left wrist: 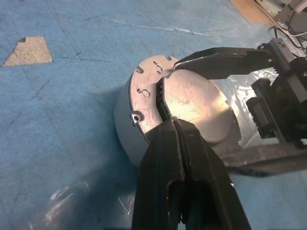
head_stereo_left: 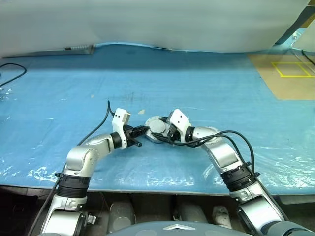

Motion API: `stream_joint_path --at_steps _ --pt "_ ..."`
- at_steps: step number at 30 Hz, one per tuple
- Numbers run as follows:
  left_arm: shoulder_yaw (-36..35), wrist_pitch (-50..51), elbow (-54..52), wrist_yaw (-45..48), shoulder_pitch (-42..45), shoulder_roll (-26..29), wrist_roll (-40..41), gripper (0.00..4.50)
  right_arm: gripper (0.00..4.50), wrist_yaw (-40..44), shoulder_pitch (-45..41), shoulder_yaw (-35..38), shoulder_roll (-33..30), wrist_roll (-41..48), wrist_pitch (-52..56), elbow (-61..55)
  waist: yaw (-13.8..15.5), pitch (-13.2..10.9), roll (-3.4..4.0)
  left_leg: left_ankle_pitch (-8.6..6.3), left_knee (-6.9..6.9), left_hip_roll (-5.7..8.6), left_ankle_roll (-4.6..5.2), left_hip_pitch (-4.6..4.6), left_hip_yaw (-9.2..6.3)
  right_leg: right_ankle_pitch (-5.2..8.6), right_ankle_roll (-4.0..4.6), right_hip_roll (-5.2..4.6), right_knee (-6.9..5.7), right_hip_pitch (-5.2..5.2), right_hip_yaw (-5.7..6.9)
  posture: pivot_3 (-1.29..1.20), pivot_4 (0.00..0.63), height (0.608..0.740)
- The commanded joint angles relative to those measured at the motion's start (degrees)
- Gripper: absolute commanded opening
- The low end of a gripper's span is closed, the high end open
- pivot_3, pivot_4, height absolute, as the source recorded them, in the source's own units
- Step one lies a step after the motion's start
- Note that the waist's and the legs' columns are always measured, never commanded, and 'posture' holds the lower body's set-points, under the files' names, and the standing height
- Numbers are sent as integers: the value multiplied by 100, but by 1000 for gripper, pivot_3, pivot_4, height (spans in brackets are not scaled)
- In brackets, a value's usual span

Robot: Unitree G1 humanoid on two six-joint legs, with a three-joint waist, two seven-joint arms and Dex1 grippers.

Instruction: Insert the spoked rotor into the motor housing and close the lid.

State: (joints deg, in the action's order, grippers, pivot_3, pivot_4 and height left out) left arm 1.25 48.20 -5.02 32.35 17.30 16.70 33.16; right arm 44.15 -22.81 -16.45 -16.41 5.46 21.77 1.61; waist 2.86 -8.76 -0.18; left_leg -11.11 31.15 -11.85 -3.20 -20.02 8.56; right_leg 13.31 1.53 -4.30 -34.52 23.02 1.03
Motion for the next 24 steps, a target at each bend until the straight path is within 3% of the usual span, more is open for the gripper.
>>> stream_joint_path --at_steps 1,11,19,24 --pt "231 213 152 -24 -91 -30 -101 0 4485 -11 151 324 120 482 311 -252 41 0 0 0 0 0 0 -4 0 5 -7 -1 2 1 0 0 150 740" --pt "276 162 111 72 -144 -15 -120 0 4485 -904 -195 1999 615 2118 2019 -428 108 -1 2 15 -18 0 -24 -43 1 -8 16 4 48 12 8 0 150 740" --pt "355 76 25 167 -156 -22 -123 0 4485 -1152 -74 2306 286 2476 3288 -121 116 -1 3 15 -18 1 -26 -41 0 -9 15 4 52 7 9 0 150 740" --pt "362 65 -2 203 -168 -27 -137 0 4485 -1282 24 2651 427 3018 3994 -191 117 -1 4 15 -18 0 -26 -41 0 -9 14 4 53 6 11 0 150 740"
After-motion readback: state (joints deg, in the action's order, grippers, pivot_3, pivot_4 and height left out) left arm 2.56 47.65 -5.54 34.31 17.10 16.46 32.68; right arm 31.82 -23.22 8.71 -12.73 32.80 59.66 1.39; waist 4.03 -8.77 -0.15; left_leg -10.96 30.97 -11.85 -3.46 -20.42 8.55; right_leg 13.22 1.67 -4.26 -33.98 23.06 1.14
